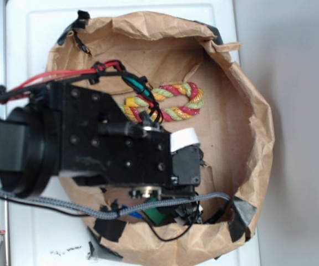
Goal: Grab the green block.
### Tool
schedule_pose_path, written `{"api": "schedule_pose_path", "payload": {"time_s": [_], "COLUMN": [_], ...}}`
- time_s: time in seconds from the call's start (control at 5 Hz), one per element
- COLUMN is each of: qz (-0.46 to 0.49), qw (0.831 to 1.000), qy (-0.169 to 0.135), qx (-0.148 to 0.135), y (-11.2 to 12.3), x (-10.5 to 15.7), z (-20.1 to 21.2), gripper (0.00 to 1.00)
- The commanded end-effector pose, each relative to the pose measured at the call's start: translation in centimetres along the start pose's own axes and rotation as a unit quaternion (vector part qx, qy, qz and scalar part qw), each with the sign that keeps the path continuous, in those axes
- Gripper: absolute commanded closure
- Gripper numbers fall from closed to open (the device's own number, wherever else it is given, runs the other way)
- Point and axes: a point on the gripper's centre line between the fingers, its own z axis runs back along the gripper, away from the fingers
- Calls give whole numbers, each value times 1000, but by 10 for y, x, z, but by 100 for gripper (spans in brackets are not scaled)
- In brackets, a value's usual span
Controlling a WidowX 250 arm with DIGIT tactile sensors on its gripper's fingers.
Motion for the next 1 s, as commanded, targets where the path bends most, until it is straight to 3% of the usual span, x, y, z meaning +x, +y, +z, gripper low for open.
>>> {"api": "schedule_pose_path", "payload": {"time_s": [0.0,0.2,0.8], "qz": [3,4,-8], "qw": [999,1000,999], "qy": [-28,-22,-50], "qx": [-15,-14,-1], "y": [-22,-23,-16], "x": [26,29,14], "z": [30,32,-7], "gripper": [0,0,0]}}
